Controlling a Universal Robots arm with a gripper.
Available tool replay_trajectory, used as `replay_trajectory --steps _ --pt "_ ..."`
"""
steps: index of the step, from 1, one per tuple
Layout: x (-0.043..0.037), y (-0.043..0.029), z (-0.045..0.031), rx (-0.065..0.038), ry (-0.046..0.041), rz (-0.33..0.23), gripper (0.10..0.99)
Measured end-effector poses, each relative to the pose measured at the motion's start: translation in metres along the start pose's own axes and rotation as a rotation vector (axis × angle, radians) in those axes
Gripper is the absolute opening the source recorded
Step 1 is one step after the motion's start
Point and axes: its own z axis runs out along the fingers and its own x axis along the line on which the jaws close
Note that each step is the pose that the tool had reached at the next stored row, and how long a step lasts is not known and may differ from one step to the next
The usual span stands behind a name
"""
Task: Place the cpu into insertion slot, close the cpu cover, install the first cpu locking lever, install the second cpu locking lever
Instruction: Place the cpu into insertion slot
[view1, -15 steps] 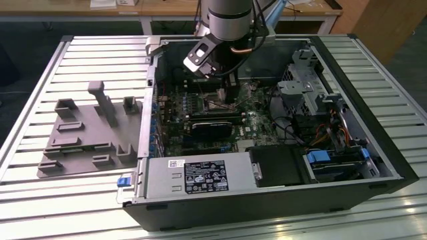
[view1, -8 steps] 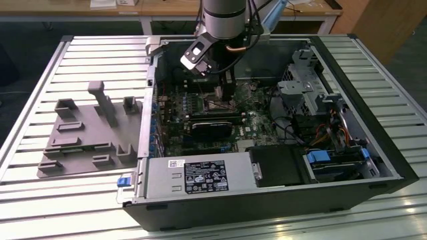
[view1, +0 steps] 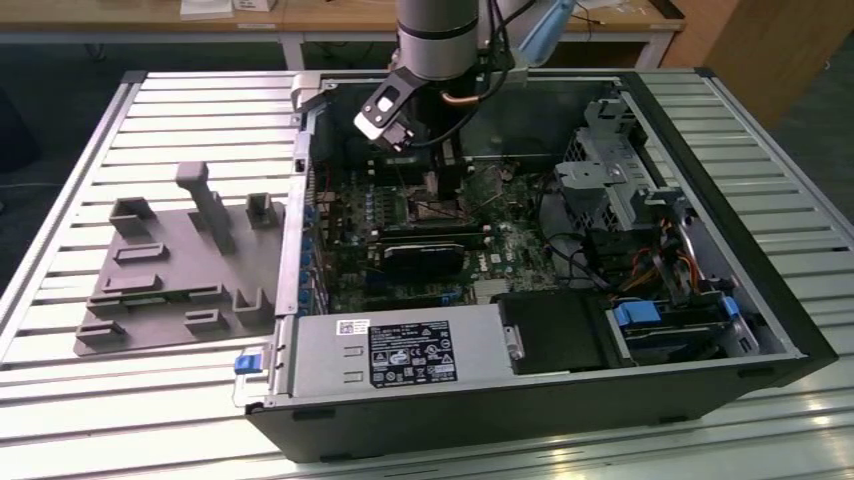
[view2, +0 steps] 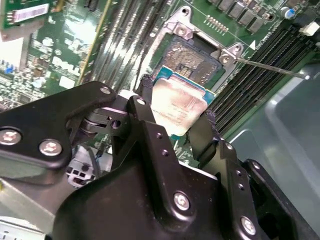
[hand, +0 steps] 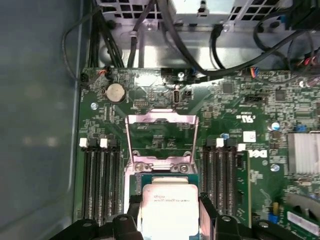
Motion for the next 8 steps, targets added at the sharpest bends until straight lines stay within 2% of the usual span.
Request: replay_trajectory --steps 4,8 --pt "0.0043 -0.0015 0.0032 -0.002 -0.0001 0.002 0.537" --pt "0.0052 -0.0032 0.0080 -0.003 -0.0008 0.007 0.537"
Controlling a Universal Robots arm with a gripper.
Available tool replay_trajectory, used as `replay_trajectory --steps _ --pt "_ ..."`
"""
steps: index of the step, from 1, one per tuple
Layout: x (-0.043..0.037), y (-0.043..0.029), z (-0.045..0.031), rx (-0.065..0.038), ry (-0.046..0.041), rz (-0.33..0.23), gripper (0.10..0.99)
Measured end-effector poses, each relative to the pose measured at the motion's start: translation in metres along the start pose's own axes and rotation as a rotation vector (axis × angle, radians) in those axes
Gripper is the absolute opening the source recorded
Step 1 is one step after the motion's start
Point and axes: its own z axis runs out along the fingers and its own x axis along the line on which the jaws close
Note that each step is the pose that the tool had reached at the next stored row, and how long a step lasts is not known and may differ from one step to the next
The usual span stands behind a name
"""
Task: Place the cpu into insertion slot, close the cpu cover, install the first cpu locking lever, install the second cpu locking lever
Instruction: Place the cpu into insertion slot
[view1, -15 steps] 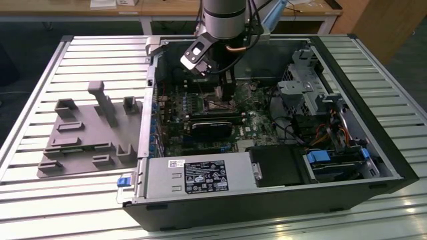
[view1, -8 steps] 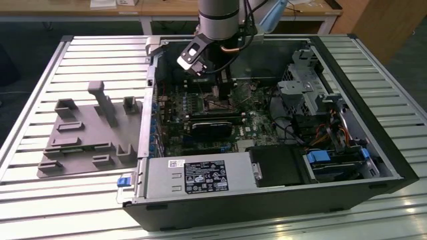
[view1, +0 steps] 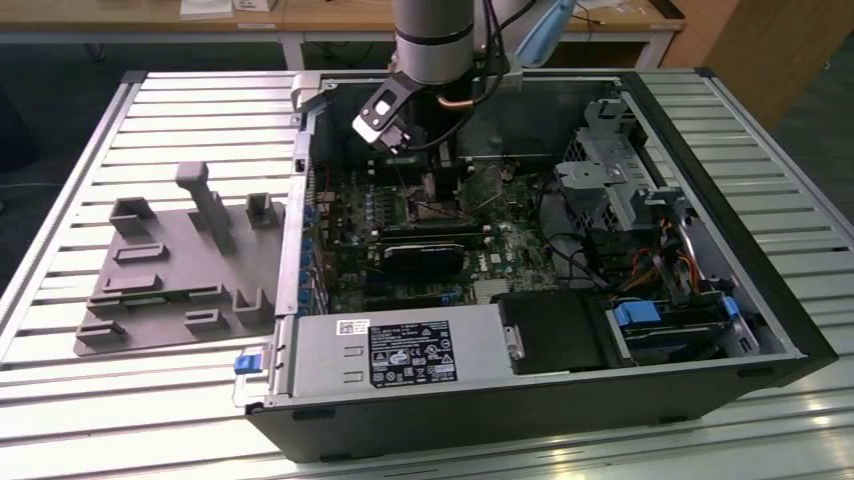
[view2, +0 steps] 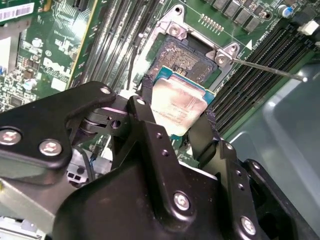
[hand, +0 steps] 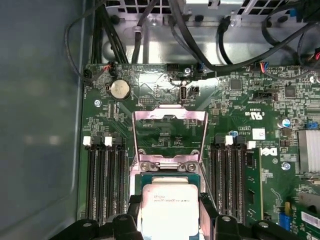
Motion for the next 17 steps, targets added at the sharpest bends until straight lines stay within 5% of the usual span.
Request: replay_trajectory --steps 17 --pt "-0.0004 -0.0081 0.0193 -0.005 -0.0049 0.043 0.537"
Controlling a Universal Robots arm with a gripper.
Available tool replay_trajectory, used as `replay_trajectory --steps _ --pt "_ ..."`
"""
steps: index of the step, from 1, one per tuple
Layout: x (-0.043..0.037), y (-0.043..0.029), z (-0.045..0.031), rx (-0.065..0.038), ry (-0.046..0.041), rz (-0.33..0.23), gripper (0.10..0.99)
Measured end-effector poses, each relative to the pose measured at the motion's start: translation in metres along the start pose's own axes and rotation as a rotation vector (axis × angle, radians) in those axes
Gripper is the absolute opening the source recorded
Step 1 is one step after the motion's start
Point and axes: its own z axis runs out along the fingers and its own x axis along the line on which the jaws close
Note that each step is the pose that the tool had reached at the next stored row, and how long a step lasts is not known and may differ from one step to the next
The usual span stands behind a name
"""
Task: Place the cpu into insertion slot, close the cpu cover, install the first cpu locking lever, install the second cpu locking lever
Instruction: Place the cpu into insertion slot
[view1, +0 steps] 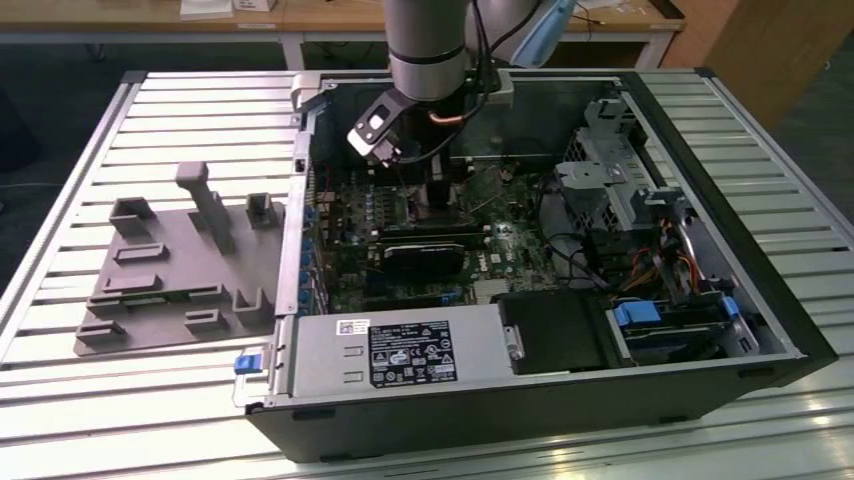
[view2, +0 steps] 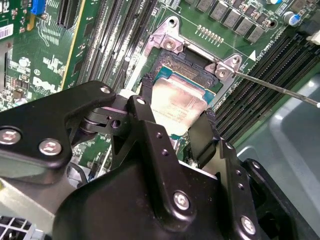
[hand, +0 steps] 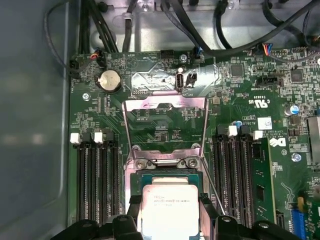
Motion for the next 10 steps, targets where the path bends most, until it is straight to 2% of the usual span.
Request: replay_trajectory --steps 10 --pt "-0.0009 -0.0012 0.0069 0.000 -0.0009 0.006 0.537"
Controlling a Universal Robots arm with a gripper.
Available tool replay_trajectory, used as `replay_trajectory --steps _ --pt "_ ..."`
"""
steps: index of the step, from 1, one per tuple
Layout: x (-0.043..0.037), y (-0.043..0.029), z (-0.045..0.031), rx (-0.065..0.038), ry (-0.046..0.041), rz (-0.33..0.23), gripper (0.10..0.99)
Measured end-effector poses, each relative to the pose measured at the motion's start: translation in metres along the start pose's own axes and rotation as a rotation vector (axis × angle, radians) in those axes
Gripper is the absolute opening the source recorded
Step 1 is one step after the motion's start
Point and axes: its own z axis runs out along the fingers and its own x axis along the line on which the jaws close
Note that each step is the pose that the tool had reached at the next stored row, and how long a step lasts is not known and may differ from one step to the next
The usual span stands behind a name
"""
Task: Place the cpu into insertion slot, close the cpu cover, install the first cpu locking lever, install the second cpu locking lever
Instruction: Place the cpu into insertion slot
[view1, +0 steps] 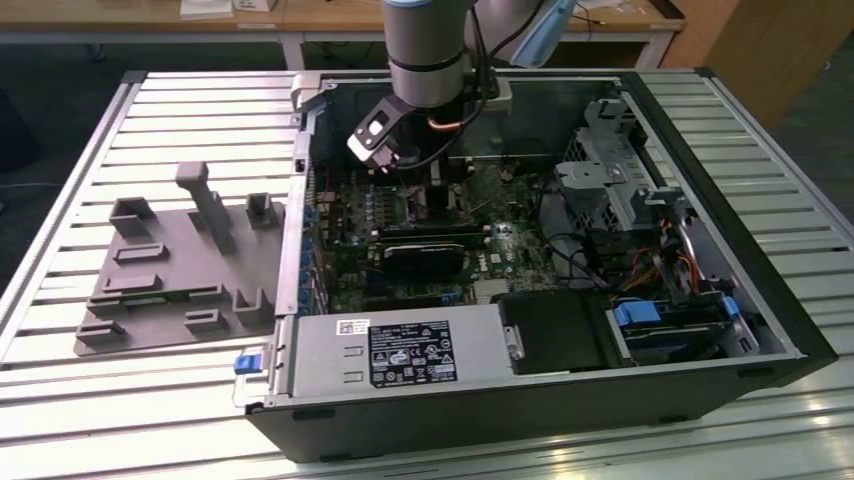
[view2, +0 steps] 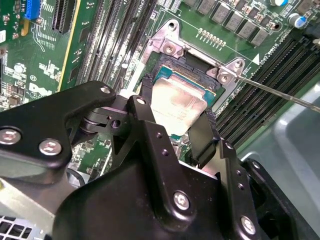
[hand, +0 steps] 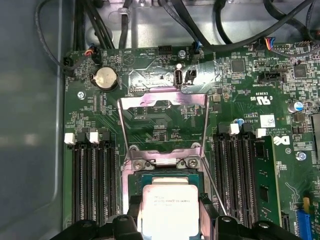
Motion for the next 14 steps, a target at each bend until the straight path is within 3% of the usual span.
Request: replay_trajectory --steps 10,14 --pt "-0.0007 -0.0010 0.0038 0.001 0.0077 -0.063 0.537" --pt "-0.0007 -0.0017 0.0059 0.001 0.0077 -0.063 0.537"
